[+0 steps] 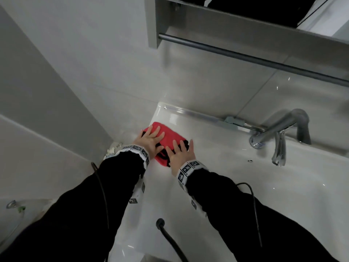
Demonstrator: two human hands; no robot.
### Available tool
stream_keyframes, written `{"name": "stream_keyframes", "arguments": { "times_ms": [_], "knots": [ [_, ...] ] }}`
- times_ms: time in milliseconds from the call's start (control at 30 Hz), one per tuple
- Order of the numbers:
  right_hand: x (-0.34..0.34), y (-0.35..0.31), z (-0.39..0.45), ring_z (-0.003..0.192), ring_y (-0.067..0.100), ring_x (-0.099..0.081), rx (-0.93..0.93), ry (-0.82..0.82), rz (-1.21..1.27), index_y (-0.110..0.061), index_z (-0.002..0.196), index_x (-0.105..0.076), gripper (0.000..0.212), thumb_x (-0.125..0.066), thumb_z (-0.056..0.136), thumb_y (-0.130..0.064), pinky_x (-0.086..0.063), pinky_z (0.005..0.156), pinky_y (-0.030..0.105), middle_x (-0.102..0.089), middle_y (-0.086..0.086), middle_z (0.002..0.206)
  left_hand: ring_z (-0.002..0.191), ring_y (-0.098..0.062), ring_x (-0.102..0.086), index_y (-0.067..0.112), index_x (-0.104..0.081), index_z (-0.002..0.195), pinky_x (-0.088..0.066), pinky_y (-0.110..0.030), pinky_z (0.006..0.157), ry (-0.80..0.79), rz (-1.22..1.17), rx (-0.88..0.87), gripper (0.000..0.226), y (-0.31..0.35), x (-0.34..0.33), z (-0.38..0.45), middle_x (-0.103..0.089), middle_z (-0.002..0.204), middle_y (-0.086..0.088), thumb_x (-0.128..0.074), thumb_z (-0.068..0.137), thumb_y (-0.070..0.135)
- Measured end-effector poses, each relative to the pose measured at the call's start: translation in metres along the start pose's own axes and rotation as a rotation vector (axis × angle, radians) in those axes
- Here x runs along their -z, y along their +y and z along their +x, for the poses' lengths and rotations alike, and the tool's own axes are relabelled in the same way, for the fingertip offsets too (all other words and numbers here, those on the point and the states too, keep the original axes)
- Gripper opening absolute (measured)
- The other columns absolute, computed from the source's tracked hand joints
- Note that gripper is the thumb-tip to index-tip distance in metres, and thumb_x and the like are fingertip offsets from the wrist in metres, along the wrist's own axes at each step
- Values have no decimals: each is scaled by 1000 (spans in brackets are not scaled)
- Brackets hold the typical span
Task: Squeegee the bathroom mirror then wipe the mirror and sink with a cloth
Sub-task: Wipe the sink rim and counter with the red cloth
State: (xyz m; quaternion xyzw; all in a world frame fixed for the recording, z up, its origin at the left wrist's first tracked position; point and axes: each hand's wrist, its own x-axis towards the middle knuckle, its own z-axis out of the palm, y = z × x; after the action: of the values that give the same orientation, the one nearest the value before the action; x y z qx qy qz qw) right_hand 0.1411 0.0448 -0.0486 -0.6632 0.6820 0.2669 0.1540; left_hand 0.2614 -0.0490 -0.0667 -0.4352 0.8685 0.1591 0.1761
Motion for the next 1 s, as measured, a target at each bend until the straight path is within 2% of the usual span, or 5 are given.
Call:
{"name": "stream_keyframes", "arguments": {
  "times_ms": [233,467,667,833,1000],
  "knots": [
    [32,24,31,146,30,6,15,-73,21,-30,150,-2,83,-51,85,-42,8,108,65,7,4,159,146,-18,11,32,-1,150,-2,-40,118,-33,33,118,59,8,25,26,10,159,7,-25,98,48],
    [39,52,48,146,25,9,81,-83,206,-44,146,-11,69,-45,87,-54,3,108,68,4,-11,159,147,-20,8,30,-5,150,-8,-39,118,-53,12,177,61,11,38,36,6,159,6,-29,97,49],
    [25,54,29,147,16,-8,22,199,534,-36,139,-41,44,-31,98,-46,-7,116,49,-17,-9,158,146,-18,-13,19,-45,138,-14,-31,118,222,-147,105,43,4,41,22,-27,155,0,-40,97,31],
    [3,42,11,147,19,2,-16,186,309,-30,150,-14,53,-27,99,-42,-2,115,54,-1,-5,160,147,-24,-1,24,-34,144,-1,-38,120,167,-11,57,46,6,24,10,-23,156,2,-31,100,34],
    [18,40,27,147,25,7,-81,91,225,-30,150,-13,53,-23,100,-45,3,113,60,-1,-6,160,147,-29,4,23,-27,147,1,-37,119,59,46,102,49,12,32,21,-16,158,1,-24,101,37]
  ]
}}
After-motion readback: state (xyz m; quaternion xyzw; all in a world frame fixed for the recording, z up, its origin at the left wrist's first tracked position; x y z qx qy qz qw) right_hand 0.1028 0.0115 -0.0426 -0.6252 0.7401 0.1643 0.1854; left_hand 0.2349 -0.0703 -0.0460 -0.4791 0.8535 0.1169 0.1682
